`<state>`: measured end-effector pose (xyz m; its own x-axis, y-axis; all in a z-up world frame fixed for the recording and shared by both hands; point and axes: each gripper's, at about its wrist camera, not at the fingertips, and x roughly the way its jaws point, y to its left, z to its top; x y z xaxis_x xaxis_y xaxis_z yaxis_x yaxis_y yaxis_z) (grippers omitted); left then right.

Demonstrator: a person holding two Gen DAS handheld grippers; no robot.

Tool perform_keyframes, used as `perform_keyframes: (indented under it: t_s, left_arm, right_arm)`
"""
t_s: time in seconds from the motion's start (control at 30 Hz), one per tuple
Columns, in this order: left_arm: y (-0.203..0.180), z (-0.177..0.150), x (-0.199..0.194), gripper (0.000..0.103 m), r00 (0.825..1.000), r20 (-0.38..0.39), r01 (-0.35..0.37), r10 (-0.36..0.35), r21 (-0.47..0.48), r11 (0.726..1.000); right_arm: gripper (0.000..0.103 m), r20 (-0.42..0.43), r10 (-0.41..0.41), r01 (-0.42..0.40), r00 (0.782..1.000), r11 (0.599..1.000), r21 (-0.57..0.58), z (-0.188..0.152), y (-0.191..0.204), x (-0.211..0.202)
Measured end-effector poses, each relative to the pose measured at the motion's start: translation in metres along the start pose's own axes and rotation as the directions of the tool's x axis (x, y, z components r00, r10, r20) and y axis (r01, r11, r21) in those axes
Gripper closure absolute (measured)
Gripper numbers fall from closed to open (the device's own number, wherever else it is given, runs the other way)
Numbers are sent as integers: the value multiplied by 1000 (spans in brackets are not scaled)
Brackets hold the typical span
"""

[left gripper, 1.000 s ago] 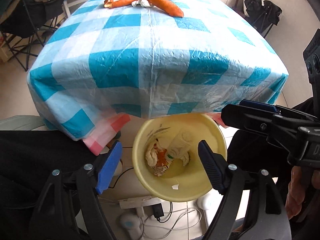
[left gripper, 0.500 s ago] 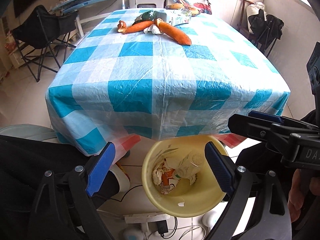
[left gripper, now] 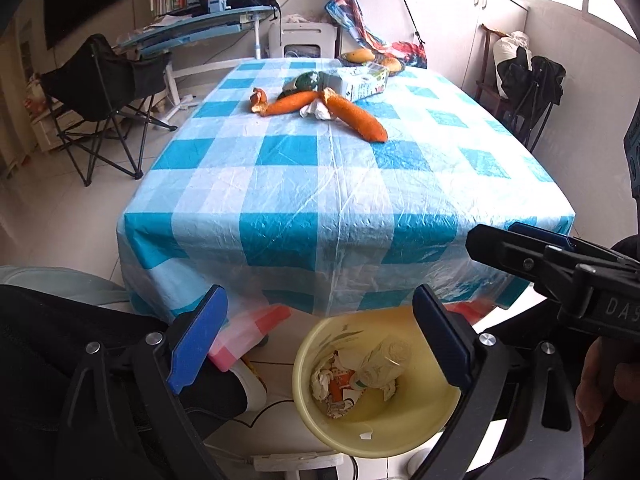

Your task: Collect trash

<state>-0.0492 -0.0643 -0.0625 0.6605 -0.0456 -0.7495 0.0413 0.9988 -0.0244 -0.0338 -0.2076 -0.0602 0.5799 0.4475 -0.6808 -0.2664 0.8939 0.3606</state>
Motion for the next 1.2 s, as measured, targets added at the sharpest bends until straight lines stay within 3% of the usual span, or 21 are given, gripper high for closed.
perform_keyframes:
  t_s: [0.47, 0.7, 1.2]
  left_arm:
    - [7, 17, -1, 10, 998, 56, -8, 10, -40, 999]
    - [12, 17, 10, 10, 999, 25, -43, 44, -53, 998]
    - [16, 16, 15, 10, 999, 5, -38, 39, -63, 997]
  right_arm:
    - [25, 39, -1, 0, 999, 1000, 22, 10, -1, 5]
    - [25, 7, -9, 9, 1000, 1000, 29, 10, -3, 16]
    - [24, -20, -16, 16, 1000, 1000, 14, 11, 1, 26]
